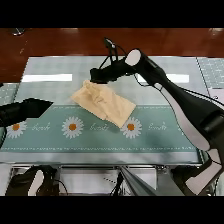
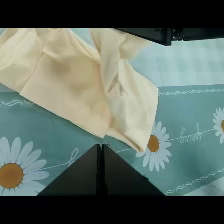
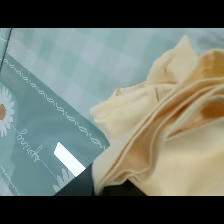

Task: Fold the shirts.

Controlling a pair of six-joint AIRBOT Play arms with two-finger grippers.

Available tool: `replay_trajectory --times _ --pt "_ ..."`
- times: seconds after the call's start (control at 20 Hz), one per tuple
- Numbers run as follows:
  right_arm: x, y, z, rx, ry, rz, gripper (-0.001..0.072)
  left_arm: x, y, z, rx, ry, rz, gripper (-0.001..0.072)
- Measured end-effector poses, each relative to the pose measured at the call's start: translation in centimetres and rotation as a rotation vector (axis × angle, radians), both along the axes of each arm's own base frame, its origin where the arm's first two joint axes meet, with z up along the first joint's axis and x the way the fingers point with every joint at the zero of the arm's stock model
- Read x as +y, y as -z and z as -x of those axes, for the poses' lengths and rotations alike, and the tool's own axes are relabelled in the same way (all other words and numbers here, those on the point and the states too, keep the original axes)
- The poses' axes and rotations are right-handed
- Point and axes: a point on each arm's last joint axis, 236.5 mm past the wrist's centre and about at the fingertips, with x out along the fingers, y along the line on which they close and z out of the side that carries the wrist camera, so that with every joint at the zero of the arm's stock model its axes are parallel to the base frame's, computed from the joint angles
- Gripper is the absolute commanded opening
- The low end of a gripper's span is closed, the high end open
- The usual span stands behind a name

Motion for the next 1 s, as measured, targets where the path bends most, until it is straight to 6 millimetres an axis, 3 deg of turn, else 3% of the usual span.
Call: replay_trajectory --times 0.3,0.35,0.4,0.6,0.75,0.85,1.0 --pt "3.3 1.8 -1.0 0.089 0.026 -0.088 0.0034 0.4 0.3 0.2 -0.014 -0.018 -0.017 0.0019" --pt "3.8 1.9 -1.2 0.099 0.038 -0.105 0.0273 0.5 0.2 -0.1 -0.022 -0.027 -0.016 0.0019" --pt "4.3 2.1 -1.3 0.108 0.05 -0.119 0.0628 0.7 0.1 -0.3 -0.031 -0.038 -0.017 0.0019" --pt "5.6 1.9 -1.8 0.128 0.079 -0.186 0.0622 1.0 0.4 -1.0 -0.023 -0.053 -0.011 0.0019" --pt "3.8 -0.8 -2.5 0.133 0.073 -0.228 0.062 1.0 1.0 -1.3 -0.004 -0.051 -0.007 0.0019" --pt "0.7 -3.5 -1.9 0.132 0.014 -0.214 0.062 1.0 1.6 -1.3 0.014 -0.052 -0.002 0.0019" --pt "-7.0 -6.8 1.1 0.06 -0.088 0.004 0.0621 0.9 3.2 -1.0 0.055 -0.053 0.006 0.0019"
